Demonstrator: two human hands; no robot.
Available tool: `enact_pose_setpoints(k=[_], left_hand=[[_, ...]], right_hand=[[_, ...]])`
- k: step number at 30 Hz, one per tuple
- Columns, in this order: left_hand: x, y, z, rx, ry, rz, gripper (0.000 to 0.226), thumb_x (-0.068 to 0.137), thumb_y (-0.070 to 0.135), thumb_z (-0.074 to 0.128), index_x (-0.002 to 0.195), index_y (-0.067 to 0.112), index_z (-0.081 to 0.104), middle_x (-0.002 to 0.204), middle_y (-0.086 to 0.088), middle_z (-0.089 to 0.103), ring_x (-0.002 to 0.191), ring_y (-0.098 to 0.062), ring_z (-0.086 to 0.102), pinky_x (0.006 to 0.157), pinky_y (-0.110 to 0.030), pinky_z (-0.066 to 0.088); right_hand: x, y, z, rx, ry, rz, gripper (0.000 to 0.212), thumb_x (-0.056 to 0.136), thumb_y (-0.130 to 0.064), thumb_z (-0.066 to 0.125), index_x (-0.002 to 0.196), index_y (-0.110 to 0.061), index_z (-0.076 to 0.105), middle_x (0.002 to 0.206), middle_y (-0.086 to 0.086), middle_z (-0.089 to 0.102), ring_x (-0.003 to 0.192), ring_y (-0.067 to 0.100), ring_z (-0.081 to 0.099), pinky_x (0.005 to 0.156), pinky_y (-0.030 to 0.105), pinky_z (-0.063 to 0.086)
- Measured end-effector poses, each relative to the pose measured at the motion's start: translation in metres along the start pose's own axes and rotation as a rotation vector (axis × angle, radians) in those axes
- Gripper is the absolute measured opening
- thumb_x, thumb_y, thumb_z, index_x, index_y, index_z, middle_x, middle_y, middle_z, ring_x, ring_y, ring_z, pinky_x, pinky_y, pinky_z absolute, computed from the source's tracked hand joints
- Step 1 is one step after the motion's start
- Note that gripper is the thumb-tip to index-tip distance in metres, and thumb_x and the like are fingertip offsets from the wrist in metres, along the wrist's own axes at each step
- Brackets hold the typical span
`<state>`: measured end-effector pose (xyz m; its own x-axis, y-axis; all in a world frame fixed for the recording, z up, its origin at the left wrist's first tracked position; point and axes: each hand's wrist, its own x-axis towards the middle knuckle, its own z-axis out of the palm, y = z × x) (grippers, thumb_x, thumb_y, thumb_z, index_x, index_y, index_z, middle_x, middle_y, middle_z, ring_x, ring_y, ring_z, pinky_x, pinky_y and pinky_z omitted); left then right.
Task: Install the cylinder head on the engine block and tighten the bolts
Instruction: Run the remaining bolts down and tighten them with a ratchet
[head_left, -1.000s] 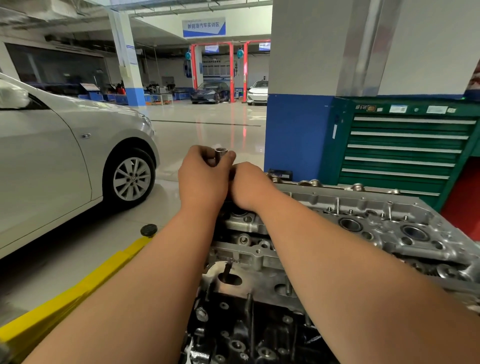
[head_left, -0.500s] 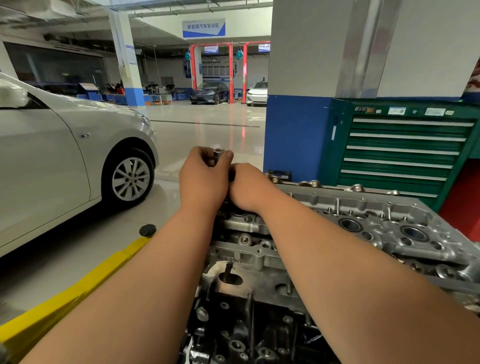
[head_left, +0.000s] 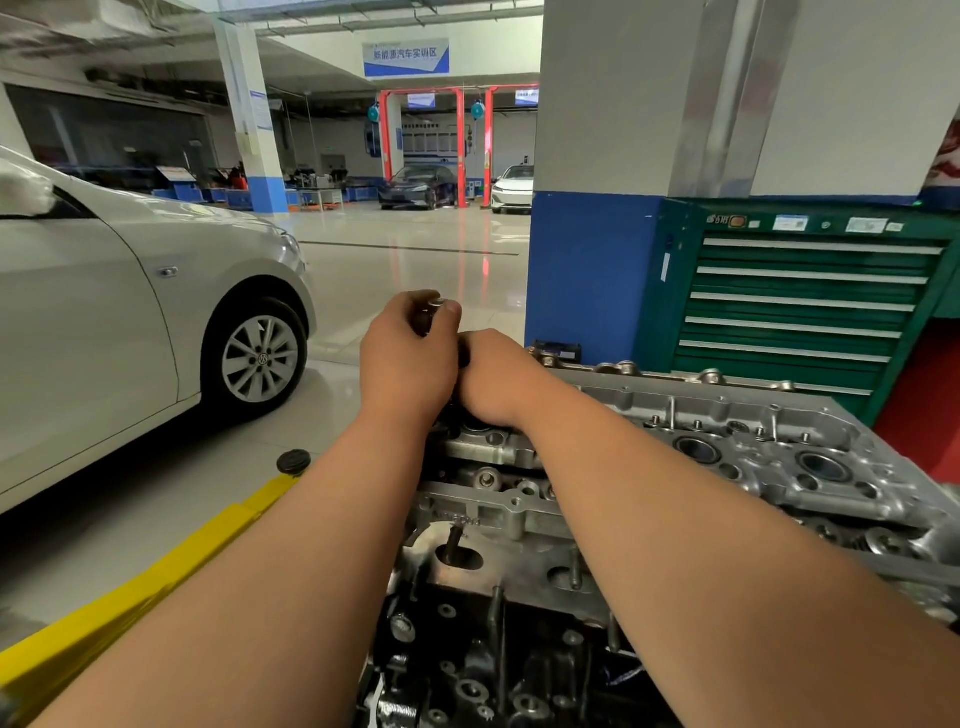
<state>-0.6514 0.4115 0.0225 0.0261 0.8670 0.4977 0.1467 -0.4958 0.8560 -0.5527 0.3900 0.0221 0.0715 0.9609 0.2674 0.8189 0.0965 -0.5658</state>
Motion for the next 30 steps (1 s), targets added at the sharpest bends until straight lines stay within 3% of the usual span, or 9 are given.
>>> enact_pose_setpoints(k=[3, 6, 9, 14, 19, 22, 25, 27, 30], left_hand=[[-0.0010, 0.0011, 0.0017, -0.062, -0.025, -0.028, 0.026, 0.093, 0.026, 0.057, 0.119, 0.021, 0.056, 0.096, 0.007, 0.064, 0.090, -0.011, 0.062, 0.074, -0.024, 0.047], [-0.0007, -0.0009, 0.0017, -0.031, 0.004, -0.033, 0.025, 0.085, 0.033, 0.068, 0.103, 0.019, 0.056, 0.092, 0.011, 0.060, 0.087, -0.010, 0.061, 0.075, -0.027, 0.049], [0.0007, -0.0033, 0.0003, -0.041, 0.019, -0.067, 0.026, 0.082, 0.033, 0.074, 0.093, 0.017, 0.056, 0.085, 0.003, 0.062, 0.080, -0.016, 0.063, 0.073, -0.033, 0.053], [0.0002, -0.0031, 0.0005, 0.028, 0.035, -0.003, 0.016, 0.090, 0.031, 0.064, 0.094, 0.017, 0.058, 0.084, 0.008, 0.061, 0.083, -0.013, 0.060, 0.064, -0.017, 0.042], [-0.0018, -0.0001, 0.0016, 0.029, 0.005, -0.007, 0.022, 0.094, 0.032, 0.056, 0.108, 0.016, 0.063, 0.094, 0.008, 0.064, 0.093, -0.013, 0.061, 0.072, -0.022, 0.044], [-0.0004, -0.0004, 0.0018, 0.014, 0.026, -0.022, 0.022, 0.086, 0.035, 0.068, 0.100, 0.019, 0.062, 0.089, 0.012, 0.062, 0.088, -0.010, 0.062, 0.076, -0.028, 0.048], [0.0009, -0.0028, 0.0002, 0.041, 0.036, -0.024, 0.021, 0.085, 0.035, 0.070, 0.090, 0.018, 0.059, 0.081, 0.009, 0.062, 0.083, -0.015, 0.063, 0.070, -0.027, 0.049], [0.0006, -0.0026, -0.0009, 0.066, 0.030, -0.004, 0.017, 0.091, 0.033, 0.063, 0.098, 0.019, 0.064, 0.087, 0.010, 0.064, 0.090, -0.014, 0.063, 0.073, -0.024, 0.046], [-0.0019, 0.0008, 0.0000, 0.041, -0.003, 0.000, 0.033, 0.097, 0.031, 0.053, 0.127, 0.020, 0.058, 0.103, 0.006, 0.066, 0.095, -0.012, 0.061, 0.083, -0.027, 0.047]], right_hand=[[0.0010, 0.0010, -0.0003, -0.080, -0.014, -0.016, 0.030, 0.088, -0.005, 0.050, 0.061, -0.017, 0.049, 0.061, 0.002, 0.052, 0.054, 0.015, 0.045, 0.051, 0.026, 0.032], [0.0039, -0.0007, 0.0022, -0.180, -0.020, -0.005, 0.034, 0.088, -0.003, 0.047, 0.059, -0.019, 0.042, 0.062, 0.000, 0.047, 0.055, 0.013, 0.043, 0.053, 0.026, 0.031], [0.0053, -0.0002, 0.0031, -0.111, 0.005, 0.042, 0.023, 0.087, -0.003, 0.048, 0.068, -0.014, 0.054, 0.066, 0.004, 0.055, 0.060, 0.019, 0.051, 0.053, 0.029, 0.036], [0.0012, -0.0007, 0.0007, 0.010, -0.001, 0.017, 0.018, 0.086, -0.005, 0.048, 0.078, -0.008, 0.064, 0.071, 0.009, 0.063, 0.061, 0.023, 0.055, 0.054, 0.031, 0.042], [0.0037, 0.0022, 0.0008, -0.103, 0.024, 0.025, 0.025, 0.087, -0.005, 0.051, 0.065, -0.016, 0.052, 0.064, 0.002, 0.054, 0.060, 0.019, 0.050, 0.053, 0.028, 0.036], [0.0056, 0.0020, 0.0025, -0.211, 0.020, 0.041, 0.030, 0.088, -0.007, 0.048, 0.061, -0.018, 0.042, 0.064, 0.000, 0.048, 0.058, 0.016, 0.046, 0.049, 0.025, 0.029], [0.0047, 0.0015, 0.0030, -0.094, 0.028, 0.065, 0.017, 0.087, -0.008, 0.050, 0.072, -0.014, 0.057, 0.071, 0.004, 0.059, 0.064, 0.020, 0.055, 0.053, 0.028, 0.039], [0.0013, -0.0012, 0.0020, -0.014, 0.019, 0.037, 0.015, 0.086, -0.007, 0.049, 0.083, -0.008, 0.064, 0.074, 0.008, 0.064, 0.067, 0.024, 0.058, 0.056, 0.032, 0.044], [-0.0017, -0.0017, -0.0011, -0.014, 0.013, 0.009, 0.020, 0.086, -0.003, 0.049, 0.071, -0.006, 0.062, 0.063, 0.007, 0.058, 0.056, 0.019, 0.049, 0.050, 0.028, 0.036]])
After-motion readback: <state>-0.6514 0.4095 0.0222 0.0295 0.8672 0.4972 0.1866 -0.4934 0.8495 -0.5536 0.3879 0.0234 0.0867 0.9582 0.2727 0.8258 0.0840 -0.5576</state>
